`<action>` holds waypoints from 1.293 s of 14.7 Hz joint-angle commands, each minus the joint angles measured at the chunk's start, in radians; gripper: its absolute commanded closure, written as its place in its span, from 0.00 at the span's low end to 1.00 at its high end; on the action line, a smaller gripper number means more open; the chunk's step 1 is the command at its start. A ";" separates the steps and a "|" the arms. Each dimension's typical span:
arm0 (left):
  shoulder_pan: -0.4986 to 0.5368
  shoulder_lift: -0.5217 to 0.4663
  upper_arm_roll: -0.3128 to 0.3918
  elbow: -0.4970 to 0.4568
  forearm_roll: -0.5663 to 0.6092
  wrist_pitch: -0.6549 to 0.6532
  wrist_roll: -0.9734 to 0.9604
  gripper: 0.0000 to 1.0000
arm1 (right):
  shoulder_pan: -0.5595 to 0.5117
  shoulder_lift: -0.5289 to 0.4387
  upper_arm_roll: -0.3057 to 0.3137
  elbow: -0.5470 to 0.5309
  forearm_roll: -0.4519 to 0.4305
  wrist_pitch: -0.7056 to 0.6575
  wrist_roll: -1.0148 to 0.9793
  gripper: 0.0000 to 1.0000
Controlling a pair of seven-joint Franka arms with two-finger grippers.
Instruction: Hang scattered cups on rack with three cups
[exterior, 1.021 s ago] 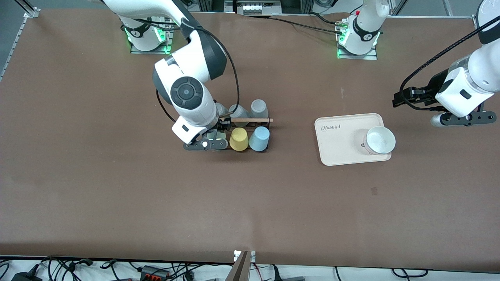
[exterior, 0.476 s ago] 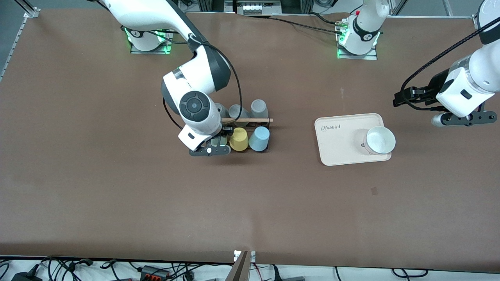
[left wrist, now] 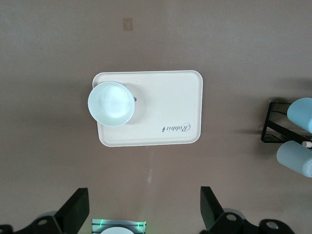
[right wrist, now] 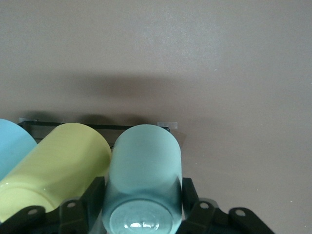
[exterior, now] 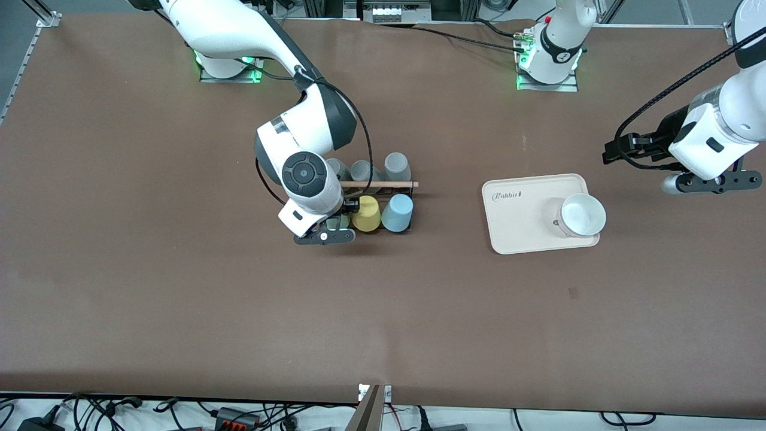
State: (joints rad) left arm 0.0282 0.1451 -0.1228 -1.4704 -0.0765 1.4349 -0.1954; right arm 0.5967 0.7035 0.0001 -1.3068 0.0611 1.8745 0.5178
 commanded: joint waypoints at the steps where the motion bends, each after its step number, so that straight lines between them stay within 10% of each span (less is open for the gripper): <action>1: 0.012 -0.029 -0.003 -0.025 -0.017 -0.002 0.002 0.00 | 0.000 -0.002 -0.002 0.034 0.011 -0.020 0.011 0.00; 19: 0.012 -0.029 -0.001 -0.024 -0.017 -0.002 0.002 0.00 | -0.339 -0.229 -0.049 0.121 0.008 -0.227 -0.134 0.00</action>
State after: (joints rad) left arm 0.0292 0.1427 -0.1213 -1.4704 -0.0766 1.4349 -0.1954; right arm 0.2792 0.5028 -0.0485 -1.1801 0.0607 1.6635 0.4145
